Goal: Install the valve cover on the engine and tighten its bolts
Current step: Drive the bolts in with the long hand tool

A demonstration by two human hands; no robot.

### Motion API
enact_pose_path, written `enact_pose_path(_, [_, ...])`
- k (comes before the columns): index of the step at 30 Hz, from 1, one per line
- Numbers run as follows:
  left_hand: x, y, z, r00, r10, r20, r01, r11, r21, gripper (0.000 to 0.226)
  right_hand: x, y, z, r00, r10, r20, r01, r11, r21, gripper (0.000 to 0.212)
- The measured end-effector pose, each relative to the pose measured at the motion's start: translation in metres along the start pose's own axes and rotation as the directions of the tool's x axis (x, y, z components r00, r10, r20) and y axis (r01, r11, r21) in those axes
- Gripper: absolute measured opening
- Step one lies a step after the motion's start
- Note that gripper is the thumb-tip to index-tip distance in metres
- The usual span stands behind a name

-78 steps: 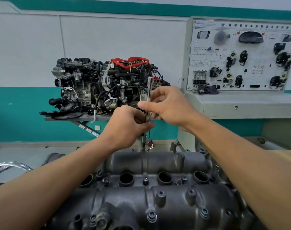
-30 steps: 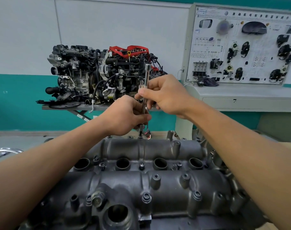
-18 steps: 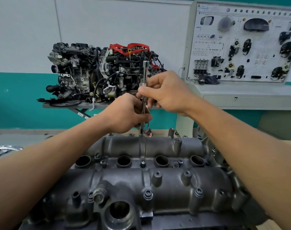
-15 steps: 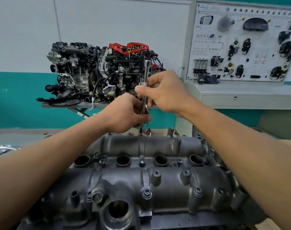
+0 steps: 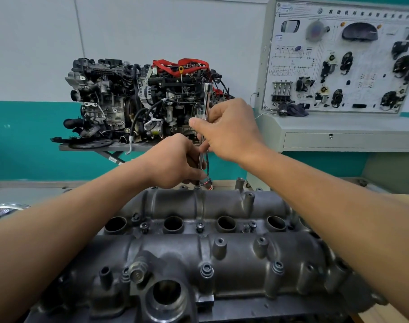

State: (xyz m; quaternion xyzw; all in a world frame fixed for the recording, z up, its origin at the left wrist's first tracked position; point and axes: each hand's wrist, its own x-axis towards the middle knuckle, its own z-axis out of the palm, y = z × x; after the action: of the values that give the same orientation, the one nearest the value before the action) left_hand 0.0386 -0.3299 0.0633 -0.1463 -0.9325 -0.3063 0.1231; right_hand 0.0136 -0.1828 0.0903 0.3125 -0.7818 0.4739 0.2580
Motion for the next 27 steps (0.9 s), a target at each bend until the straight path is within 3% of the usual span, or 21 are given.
enact_pose_path(5, [-0.001,0.001,0.0,1.0,0.006,0.008,-0.006,0.999,-0.036,0.007,0.004,0.003,-0.003,0.998,0.06,0.029,-0.061,0.997,0.048,0.035])
enact_pose_path(7, [-0.004,0.004,0.0,0.999,0.04,-0.024,-0.04,0.999,-0.001,0.007,0.001,0.001,-0.003,0.999,0.013,0.033,-0.014,0.999,0.052,0.033])
enact_pose_path(10, [-0.009,0.009,-0.005,0.991,0.099,-0.091,-0.106,0.991,-0.083,0.007,-0.001,-0.004,-0.015,0.996,-0.088,0.018,0.085,0.986,0.14,0.027])
enact_pose_path(13, [-0.005,0.018,-0.006,0.983,0.115,-0.142,-0.136,0.978,-0.155,0.011,0.005,-0.008,-0.034,1.0,0.001,-0.004,0.0,0.982,0.189,0.027])
enact_pose_path(21, [0.026,0.048,0.03,0.991,0.124,-0.049,-0.132,0.962,-0.238,0.009,0.004,0.012,-0.082,0.989,0.001,0.145,-0.01,0.998,0.059,0.031])
enact_pose_path(27, [0.036,0.05,0.057,0.992,0.108,-0.06,-0.12,0.96,-0.254,0.008,-0.008,0.037,-0.085,0.997,0.025,0.067,-0.032,0.994,0.107,0.029])
